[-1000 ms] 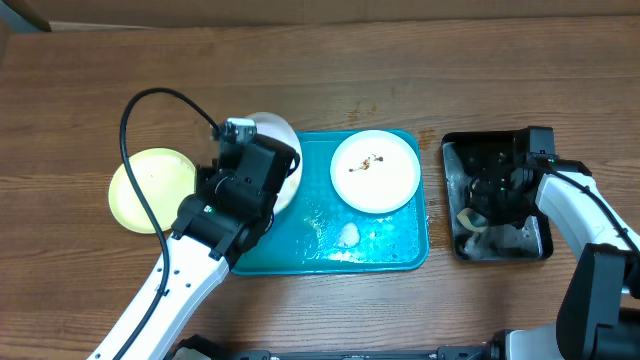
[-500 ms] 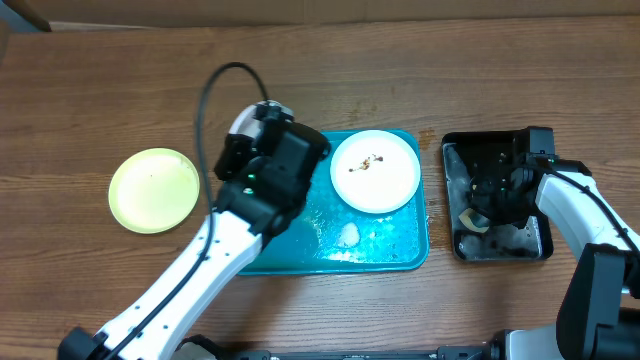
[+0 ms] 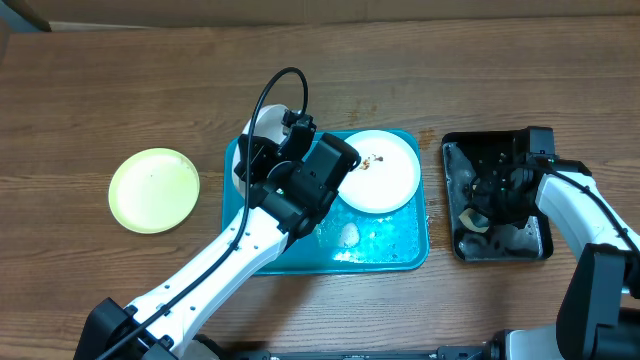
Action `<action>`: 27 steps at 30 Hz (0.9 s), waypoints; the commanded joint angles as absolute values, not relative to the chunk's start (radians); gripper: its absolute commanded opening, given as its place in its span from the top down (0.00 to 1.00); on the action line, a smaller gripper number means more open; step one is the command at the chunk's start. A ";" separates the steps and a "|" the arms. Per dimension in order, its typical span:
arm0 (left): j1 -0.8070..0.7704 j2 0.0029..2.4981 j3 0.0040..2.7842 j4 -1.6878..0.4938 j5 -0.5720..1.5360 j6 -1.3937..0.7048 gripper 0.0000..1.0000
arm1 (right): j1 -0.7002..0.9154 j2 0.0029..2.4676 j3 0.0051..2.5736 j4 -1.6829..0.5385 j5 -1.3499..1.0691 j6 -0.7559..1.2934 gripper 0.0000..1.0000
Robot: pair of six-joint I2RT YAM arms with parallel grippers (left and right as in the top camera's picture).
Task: Clean dirty plates on tray and stack at the side
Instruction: 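Bring the white plate back over the blue tray with left gripper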
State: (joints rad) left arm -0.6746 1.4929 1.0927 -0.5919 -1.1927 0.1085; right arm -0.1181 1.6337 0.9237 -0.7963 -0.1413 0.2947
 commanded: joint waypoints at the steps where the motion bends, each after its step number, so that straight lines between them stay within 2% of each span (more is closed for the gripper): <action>1: -0.682 1.497 1.110 -0.585 -1.247 0.117 0.96 | -0.118 1.634 0.936 -0.791 -0.131 0.290 0.96; 23: -0.682 1.497 1.110 -0.585 -1.268 0.116 0.96 | -0.118 1.634 0.936 -0.791 -0.131 0.290 0.96; 27: -0.682 1.497 1.110 -0.579 -1.221 0.088 0.96 | -0.118 1.634 0.936 -0.791 -0.131 0.290 0.96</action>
State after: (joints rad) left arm -0.6746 1.4929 1.0927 -0.5877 -1.2301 0.1078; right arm -0.1177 1.6337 0.9237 -0.7959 -0.1410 0.2947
